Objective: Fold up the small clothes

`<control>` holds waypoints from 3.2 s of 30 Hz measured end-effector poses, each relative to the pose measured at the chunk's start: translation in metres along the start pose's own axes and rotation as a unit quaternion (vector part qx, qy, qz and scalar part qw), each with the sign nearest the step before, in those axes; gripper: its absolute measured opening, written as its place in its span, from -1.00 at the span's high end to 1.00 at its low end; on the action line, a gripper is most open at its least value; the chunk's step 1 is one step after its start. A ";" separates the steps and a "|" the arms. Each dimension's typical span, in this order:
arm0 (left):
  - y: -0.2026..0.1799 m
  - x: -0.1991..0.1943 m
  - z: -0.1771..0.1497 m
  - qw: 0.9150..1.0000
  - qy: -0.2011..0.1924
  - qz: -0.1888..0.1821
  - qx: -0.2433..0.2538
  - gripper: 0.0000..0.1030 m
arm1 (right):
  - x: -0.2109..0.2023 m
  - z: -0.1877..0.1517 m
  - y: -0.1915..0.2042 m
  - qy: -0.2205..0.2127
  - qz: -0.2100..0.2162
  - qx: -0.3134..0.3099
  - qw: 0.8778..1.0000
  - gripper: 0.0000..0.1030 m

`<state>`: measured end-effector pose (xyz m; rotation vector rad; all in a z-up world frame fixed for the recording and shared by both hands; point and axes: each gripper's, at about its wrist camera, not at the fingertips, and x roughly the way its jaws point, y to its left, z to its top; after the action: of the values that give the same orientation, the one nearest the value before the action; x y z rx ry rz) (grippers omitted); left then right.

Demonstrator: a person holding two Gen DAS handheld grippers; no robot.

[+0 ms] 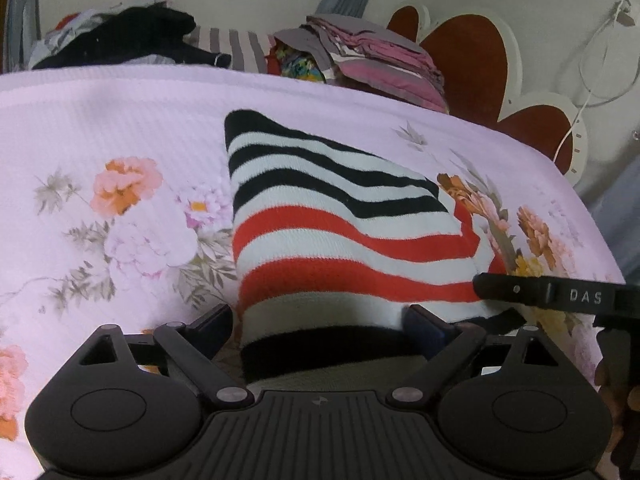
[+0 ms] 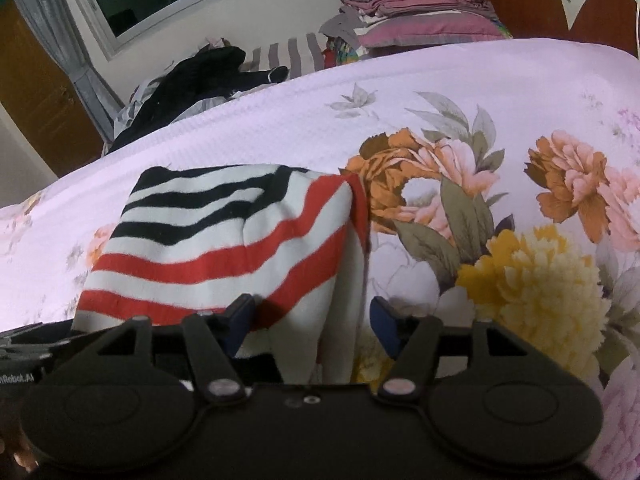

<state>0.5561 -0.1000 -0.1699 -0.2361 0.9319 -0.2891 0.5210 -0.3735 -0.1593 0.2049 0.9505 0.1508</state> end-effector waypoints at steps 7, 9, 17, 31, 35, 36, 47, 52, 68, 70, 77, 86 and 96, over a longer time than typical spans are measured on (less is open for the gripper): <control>-0.003 0.013 -0.007 1.000 0.000 -0.017 -0.012 -0.78 | 0.017 -0.005 -0.010 0.032 0.043 0.038 0.998 -0.37; -0.005 0.013 -0.008 1.000 -0.002 -0.018 -0.013 -0.64 | 0.023 -0.006 -0.008 0.039 0.046 0.037 0.998 -0.37; 0.000 -0.017 -0.007 0.998 -0.043 -0.040 -0.003 0.16 | 0.002 -0.003 0.018 0.019 0.091 0.038 0.995 0.27; 0.229 -0.168 0.006 0.995 -0.095 0.027 -0.007 0.17 | 0.016 -0.031 0.292 -0.005 0.179 -0.033 0.983 0.28; 0.298 -0.188 -0.003 0.995 -0.091 0.046 -0.024 0.17 | 0.041 -0.049 0.368 0.005 0.186 -0.042 0.982 0.28; 0.312 -0.190 -0.005 0.995 -0.090 0.046 -0.027 0.17 | 0.045 -0.050 0.380 0.006 0.185 -0.044 0.982 0.29; 0.364 -0.183 -0.013 0.996 -0.084 0.026 -0.025 0.16 | 0.062 -0.062 0.424 0.004 0.146 -0.058 0.988 0.29; 0.376 -0.172 -0.025 0.996 -0.087 0.027 -0.024 0.05 | 0.083 -0.068 0.407 0.017 0.120 -0.042 0.992 0.24; 0.364 -0.219 -0.039 0.992 -0.117 0.050 -0.006 -0.17 | 0.075 -0.048 0.416 -0.018 0.053 -0.057 0.997 0.11; 0.361 -0.223 -0.044 0.992 -0.115 0.050 0.000 -0.17 | 0.081 -0.038 0.418 -0.017 0.053 -0.049 0.997 0.06; 0.360 -0.214 -0.059 0.992 -0.106 0.072 0.016 -0.18 | 0.119 -0.026 0.430 -0.002 0.034 -0.055 0.998 0.10; 0.363 -0.205 -0.063 0.993 -0.099 0.060 -0.027 -0.29 | 0.122 -0.036 0.429 -0.019 -0.033 -0.084 0.996 0.55; 0.360 -0.236 -0.080 0.994 -0.093 0.053 -0.010 -0.29 | 0.034 -0.088 0.426 -0.038 0.027 -0.108 0.993 0.47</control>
<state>0.4096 0.3121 -0.1548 -0.2273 0.7609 -0.1560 0.4527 0.0563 -0.1341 0.0355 0.8470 0.2922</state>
